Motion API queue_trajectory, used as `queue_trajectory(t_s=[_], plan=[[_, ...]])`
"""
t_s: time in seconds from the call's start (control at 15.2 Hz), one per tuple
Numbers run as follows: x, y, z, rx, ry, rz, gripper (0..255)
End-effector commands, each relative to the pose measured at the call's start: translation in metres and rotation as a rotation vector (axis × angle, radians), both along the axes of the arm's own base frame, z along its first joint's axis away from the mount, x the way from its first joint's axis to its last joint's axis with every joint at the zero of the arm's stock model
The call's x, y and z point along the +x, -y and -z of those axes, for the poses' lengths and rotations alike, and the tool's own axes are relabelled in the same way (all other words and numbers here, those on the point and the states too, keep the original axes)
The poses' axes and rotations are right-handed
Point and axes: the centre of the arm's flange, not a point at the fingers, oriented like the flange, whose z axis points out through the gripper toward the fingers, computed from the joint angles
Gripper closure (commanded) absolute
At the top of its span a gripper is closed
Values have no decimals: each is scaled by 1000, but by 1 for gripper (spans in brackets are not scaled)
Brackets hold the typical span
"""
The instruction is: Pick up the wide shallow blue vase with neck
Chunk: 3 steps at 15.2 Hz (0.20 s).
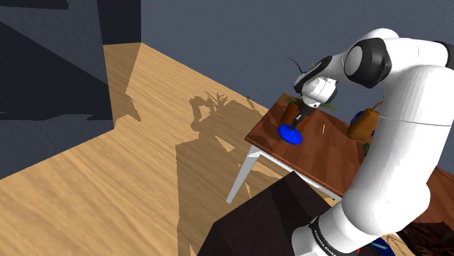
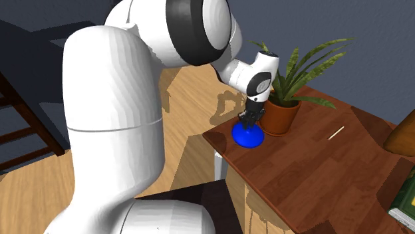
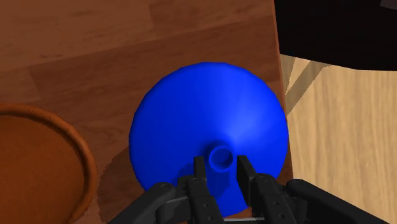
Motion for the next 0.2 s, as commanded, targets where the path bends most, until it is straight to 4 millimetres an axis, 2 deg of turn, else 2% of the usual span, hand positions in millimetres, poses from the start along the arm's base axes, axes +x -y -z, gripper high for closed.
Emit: queue_trajectory(t_s=[0.0, 0.13], plan=[[-1, 0, -10, 0, 0, 0, 255], [-1, 0, -11, 0, 0, 0, 255]])
